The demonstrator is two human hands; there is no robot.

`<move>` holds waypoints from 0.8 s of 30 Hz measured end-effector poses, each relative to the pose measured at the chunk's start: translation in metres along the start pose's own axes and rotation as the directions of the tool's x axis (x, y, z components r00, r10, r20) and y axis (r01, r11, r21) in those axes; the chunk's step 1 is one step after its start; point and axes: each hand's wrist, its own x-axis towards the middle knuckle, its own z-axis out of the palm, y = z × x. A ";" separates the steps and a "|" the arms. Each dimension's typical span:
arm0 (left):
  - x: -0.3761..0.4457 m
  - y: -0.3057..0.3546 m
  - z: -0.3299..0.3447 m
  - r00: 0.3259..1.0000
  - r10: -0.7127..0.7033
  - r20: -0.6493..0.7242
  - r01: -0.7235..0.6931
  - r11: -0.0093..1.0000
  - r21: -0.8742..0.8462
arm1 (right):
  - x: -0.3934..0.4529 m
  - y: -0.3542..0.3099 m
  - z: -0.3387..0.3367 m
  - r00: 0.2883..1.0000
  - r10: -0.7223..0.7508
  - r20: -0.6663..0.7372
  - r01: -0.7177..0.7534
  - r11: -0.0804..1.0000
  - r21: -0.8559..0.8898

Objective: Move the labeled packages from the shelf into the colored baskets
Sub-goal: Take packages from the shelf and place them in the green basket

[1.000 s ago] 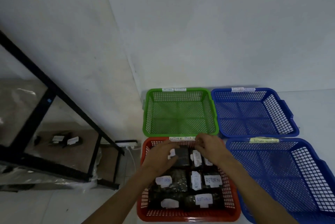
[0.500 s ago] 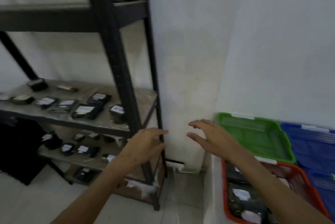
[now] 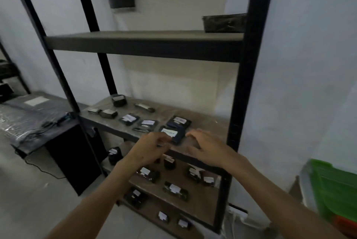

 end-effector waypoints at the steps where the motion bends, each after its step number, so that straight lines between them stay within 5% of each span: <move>1: 0.011 -0.013 -0.003 1.000 0.001 0.008 -0.001 1.000 0.010 | 0.015 -0.001 0.009 1.000 0.025 0.006 -0.025 1.000 -0.006; 5: 0.055 -0.054 -0.004 0.998 -0.021 0.065 0.021 1.000 -0.001 | 0.070 0.007 0.038 0.982 0.189 -0.021 -0.190 0.980 -0.059; 12: 0.115 -0.105 0.010 0.988 0.003 0.152 -0.008 0.999 0.031 | 0.113 0.041 0.055 0.839 0.544 0.003 -0.540 0.833 -0.120; 24: 0.188 -0.151 0.016 0.941 0.062 0.332 -0.071 0.997 0.013 | 0.164 0.016 0.089 0.784 0.620 0.021 -0.620 0.781 0.072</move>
